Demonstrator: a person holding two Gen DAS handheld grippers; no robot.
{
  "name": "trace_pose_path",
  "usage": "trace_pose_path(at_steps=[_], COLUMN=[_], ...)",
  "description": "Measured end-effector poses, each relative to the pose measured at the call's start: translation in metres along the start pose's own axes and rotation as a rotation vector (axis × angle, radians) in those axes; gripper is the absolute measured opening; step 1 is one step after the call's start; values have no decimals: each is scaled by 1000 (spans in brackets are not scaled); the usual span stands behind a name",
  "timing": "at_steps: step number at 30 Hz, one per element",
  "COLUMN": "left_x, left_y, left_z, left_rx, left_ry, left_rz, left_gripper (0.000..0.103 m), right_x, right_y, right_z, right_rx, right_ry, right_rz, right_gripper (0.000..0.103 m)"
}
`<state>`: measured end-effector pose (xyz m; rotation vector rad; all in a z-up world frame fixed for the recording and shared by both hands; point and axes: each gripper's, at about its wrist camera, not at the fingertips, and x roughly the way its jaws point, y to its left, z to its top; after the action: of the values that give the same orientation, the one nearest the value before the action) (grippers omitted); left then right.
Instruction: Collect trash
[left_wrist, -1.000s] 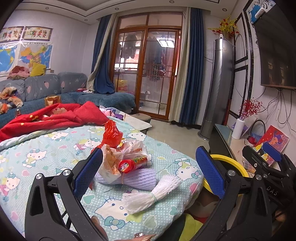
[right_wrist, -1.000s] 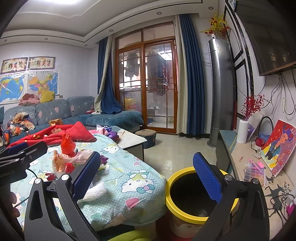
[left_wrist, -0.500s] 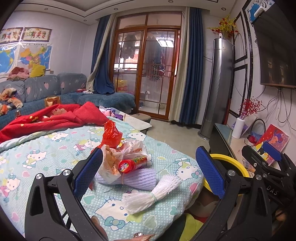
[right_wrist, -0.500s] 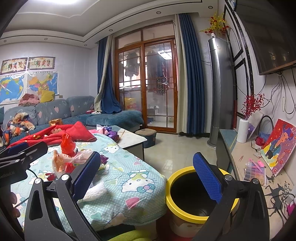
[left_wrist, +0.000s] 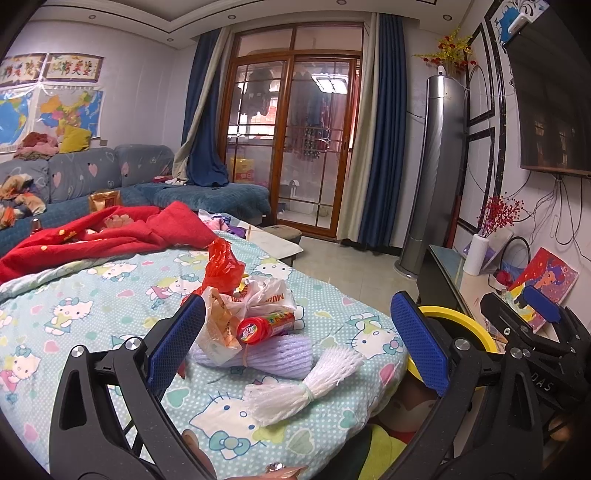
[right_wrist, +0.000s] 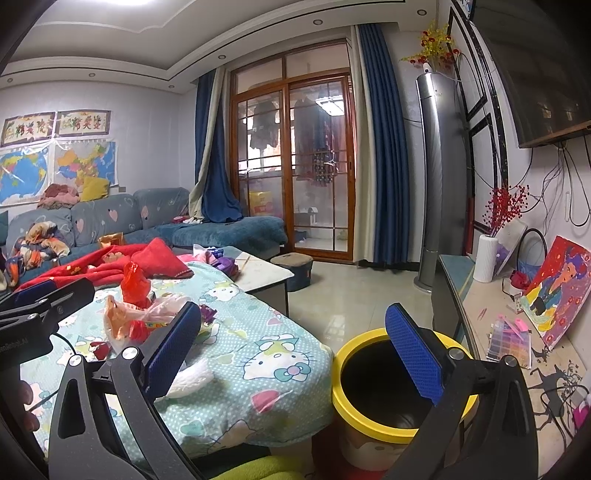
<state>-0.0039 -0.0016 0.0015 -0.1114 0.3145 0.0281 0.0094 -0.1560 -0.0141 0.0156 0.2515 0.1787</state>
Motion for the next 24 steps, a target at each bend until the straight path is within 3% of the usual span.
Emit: trace_pose_path(at_steps=[8,24], left_x=[3,15], left_y=[2,56], left_z=[0,3], left_rx=[-7,-101], left_ry=[3,37], left_rz=[9,135], left_gripper=[92,92], right_x=[5,34], right_y=[6,42], right_z=[-1,-1], right_rx=[-8,-61], right_ry=[19,136], right_rz=[33,191], right_gripper=[97,97])
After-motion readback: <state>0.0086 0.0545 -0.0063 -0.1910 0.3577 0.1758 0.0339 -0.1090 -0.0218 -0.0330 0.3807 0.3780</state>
